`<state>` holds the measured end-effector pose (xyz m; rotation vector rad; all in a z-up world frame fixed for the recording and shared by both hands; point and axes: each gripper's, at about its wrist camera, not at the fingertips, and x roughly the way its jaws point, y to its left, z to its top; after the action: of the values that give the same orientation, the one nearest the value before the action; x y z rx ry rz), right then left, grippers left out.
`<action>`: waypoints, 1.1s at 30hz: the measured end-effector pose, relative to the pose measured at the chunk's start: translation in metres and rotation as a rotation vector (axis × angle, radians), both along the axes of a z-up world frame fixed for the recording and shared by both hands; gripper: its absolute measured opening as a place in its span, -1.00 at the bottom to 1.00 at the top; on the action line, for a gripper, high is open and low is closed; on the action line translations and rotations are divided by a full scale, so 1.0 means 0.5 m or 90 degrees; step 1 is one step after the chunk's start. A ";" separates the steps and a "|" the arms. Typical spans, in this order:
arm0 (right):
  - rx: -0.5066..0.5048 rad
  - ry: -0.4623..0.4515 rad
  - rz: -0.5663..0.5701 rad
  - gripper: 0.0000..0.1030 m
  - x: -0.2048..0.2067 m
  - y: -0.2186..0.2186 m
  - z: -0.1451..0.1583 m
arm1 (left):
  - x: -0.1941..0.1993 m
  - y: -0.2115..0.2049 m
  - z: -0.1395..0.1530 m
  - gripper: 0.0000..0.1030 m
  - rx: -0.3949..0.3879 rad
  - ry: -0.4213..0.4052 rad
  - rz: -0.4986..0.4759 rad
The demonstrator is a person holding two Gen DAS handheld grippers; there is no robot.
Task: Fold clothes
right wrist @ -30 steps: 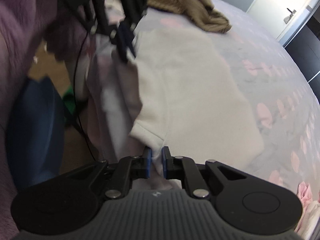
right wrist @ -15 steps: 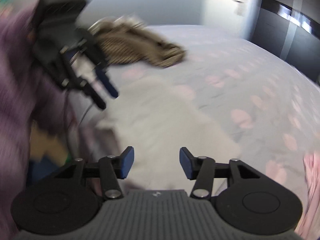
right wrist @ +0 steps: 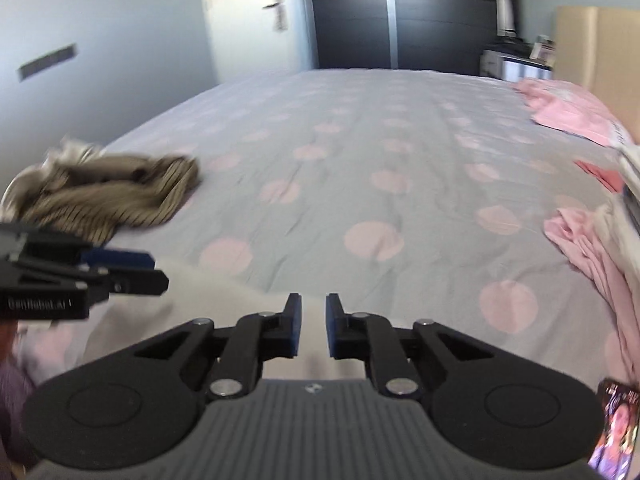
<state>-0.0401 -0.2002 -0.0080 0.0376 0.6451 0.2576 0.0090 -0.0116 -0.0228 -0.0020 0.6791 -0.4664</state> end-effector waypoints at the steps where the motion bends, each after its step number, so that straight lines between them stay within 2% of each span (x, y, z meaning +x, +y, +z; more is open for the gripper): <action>1: 0.006 -0.011 -0.023 -0.79 0.002 0.008 -0.004 | 0.006 -0.002 -0.004 -0.67 -0.008 -0.002 0.011; 5: 0.017 -0.025 -0.059 -0.79 0.018 0.039 -0.017 | 0.022 -0.021 -0.025 -0.71 -0.007 -0.011 0.020; 7: -0.009 -0.017 -0.048 -0.79 0.027 0.057 -0.033 | 0.027 -0.032 -0.045 -0.73 0.024 -0.007 0.017; 9: -0.031 -0.003 -0.039 -0.79 0.035 0.067 -0.057 | 0.035 -0.031 -0.076 -0.75 0.046 0.019 0.024; 12: -0.034 0.019 -0.037 -0.84 0.051 0.064 -0.102 | 0.048 -0.015 -0.116 -0.81 0.046 0.057 0.034; 18: -0.027 0.029 -0.028 -0.87 0.066 0.051 -0.143 | 0.052 -0.002 -0.131 -0.82 0.026 0.068 0.033; 22: -0.038 0.027 -0.025 -0.86 0.066 0.059 -0.136 | 0.043 -0.008 -0.121 -0.82 0.037 0.054 0.028; 25: -0.033 0.014 -0.027 -0.84 0.054 0.061 -0.111 | 0.027 -0.010 -0.104 -0.82 0.042 0.018 0.020; 27: -0.029 -0.012 -0.044 -0.82 0.041 0.053 -0.091 | 0.016 -0.001 -0.087 -0.82 0.040 -0.007 0.034; 29: -0.039 -0.036 -0.072 -0.71 0.028 0.042 -0.074 | 0.010 0.011 -0.074 -0.81 0.047 -0.034 0.062; 31: -0.046 -0.039 -0.100 -0.70 0.025 0.028 -0.070 | 0.013 0.024 -0.070 -0.81 0.048 -0.037 0.080; 33: -0.044 -0.015 -0.116 -0.70 0.032 0.017 -0.081 | 0.021 0.032 -0.080 -0.81 0.053 -0.023 0.094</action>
<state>-0.0243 -0.1917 -0.0485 0.0269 0.6221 0.0596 0.0196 0.0044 -0.0626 0.0341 0.6580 -0.2962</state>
